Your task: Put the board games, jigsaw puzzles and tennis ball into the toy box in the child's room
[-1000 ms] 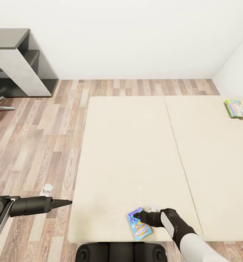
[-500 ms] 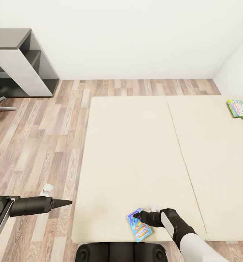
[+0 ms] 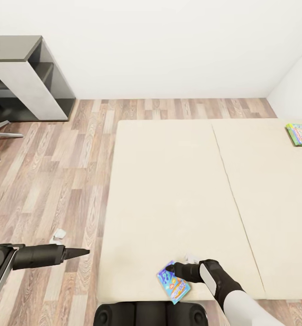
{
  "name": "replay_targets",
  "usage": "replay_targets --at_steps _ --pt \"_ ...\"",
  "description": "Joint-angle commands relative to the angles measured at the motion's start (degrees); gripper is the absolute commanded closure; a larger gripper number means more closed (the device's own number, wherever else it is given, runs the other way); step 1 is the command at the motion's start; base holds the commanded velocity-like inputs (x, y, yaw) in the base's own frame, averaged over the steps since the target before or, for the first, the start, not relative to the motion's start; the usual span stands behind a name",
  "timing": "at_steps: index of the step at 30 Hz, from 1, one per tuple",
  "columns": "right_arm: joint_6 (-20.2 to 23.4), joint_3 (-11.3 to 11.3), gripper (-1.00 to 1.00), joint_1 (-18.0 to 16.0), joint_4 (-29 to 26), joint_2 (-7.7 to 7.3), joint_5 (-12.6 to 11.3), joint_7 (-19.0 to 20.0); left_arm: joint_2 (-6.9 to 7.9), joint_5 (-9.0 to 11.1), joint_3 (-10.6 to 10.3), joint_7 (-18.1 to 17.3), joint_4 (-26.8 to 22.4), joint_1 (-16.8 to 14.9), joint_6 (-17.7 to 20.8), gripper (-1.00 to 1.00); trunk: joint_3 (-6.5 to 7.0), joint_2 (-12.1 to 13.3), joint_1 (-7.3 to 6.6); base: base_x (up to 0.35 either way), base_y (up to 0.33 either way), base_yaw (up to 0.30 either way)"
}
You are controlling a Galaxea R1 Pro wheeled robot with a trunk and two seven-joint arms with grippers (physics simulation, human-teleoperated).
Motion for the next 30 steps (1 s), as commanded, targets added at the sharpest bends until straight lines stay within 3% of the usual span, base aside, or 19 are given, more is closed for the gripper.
replay_targets --at_steps 1,30 --pt "0.4 -0.5 -1.00 0.0 -0.1 0.06 0.0 0.1 0.02 0.0 0.0 -0.2 0.0 0.0 0.6 -1.00 -0.05 -0.1 0.02 0.000 0.090 0.000" --pt "1.1 -0.4 -1.00 0.0 0.1 0.06 -0.1 0.0 0.02 0.0 0.0 -0.2 0.0 0.0 0.6 -1.00 -0.05 -0.1 0.02 0.000 0.010 0.000"
